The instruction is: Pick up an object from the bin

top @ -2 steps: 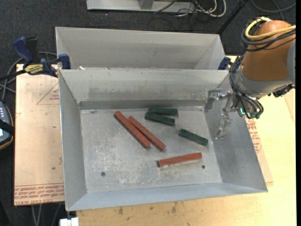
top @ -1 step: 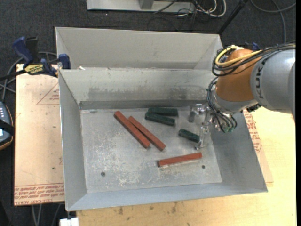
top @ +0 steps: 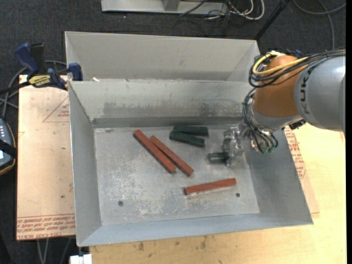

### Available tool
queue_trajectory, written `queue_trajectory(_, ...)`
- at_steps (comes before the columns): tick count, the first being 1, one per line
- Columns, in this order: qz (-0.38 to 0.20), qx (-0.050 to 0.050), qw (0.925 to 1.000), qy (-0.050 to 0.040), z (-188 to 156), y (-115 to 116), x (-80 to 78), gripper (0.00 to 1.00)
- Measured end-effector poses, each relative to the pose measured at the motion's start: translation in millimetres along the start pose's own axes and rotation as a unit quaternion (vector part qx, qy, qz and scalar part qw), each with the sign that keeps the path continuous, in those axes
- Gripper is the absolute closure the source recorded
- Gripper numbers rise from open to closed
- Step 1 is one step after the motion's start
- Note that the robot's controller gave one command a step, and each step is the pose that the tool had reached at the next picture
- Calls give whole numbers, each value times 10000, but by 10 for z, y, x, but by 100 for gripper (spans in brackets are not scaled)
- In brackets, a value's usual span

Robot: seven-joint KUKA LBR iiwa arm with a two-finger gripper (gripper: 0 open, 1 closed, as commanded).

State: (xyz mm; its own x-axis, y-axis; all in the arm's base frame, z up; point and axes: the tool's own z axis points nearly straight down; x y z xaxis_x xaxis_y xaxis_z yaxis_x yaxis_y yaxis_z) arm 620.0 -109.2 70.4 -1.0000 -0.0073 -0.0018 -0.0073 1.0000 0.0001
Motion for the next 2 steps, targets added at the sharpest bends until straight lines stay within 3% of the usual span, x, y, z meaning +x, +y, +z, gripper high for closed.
queue_trajectory(1,-693,5,9976,-43,-1238,174,210,100)
queue_trajectory(2,-2035,9,9791,-39,-1999,143,-20,100)
